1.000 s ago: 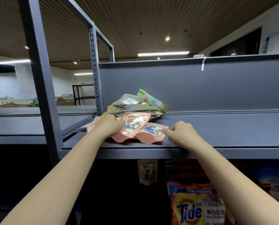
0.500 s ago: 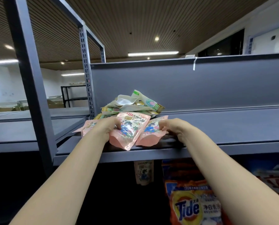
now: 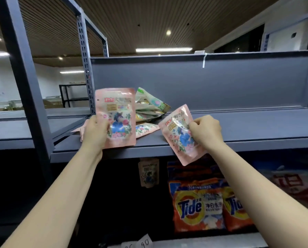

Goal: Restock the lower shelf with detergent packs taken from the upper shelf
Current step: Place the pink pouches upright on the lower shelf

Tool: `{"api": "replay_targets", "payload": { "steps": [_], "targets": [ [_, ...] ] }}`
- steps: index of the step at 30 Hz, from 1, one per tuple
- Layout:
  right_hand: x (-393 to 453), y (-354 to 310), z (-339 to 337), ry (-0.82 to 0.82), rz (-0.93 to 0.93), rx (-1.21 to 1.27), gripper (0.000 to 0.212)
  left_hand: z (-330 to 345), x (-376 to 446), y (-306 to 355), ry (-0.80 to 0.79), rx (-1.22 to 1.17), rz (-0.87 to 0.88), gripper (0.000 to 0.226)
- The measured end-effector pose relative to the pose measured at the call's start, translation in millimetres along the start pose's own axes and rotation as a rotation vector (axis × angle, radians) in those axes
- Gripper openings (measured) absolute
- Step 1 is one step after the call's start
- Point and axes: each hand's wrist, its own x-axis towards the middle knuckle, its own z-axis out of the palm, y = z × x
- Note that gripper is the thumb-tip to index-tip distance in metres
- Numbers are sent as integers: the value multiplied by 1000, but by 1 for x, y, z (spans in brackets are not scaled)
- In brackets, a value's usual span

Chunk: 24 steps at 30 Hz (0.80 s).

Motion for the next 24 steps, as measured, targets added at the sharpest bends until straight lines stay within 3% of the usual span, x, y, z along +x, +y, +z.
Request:
{"api": "replay_targets", "payload": {
  "steps": [5,11,14,16,18,21,24],
  "targets": [
    [-34,19,7,77,-108,213,39,-23,-25,-1,46,-140,-67,24],
    [-76,45,31,-142,-177,129,42,-33,-68,-34,99,-158,-203,46],
    [-92,58,55,-316,-138,112,39,-41,-91,-67,162,-173,-314,27],
    [-100,66,75,-375,-66,153,44,-48,-102,-89,175,-181,-427,13],
    [-103,75,99,-425,47,199,47,-56,-109,-110,179,-157,-506,13],
    [-102,90,136,-587,309,276,21,-64,-111,-137,175,-94,-571,17],
    [-107,100,175,-638,569,473,34,-65,-103,-164,144,-13,-577,16]
  ]
}}
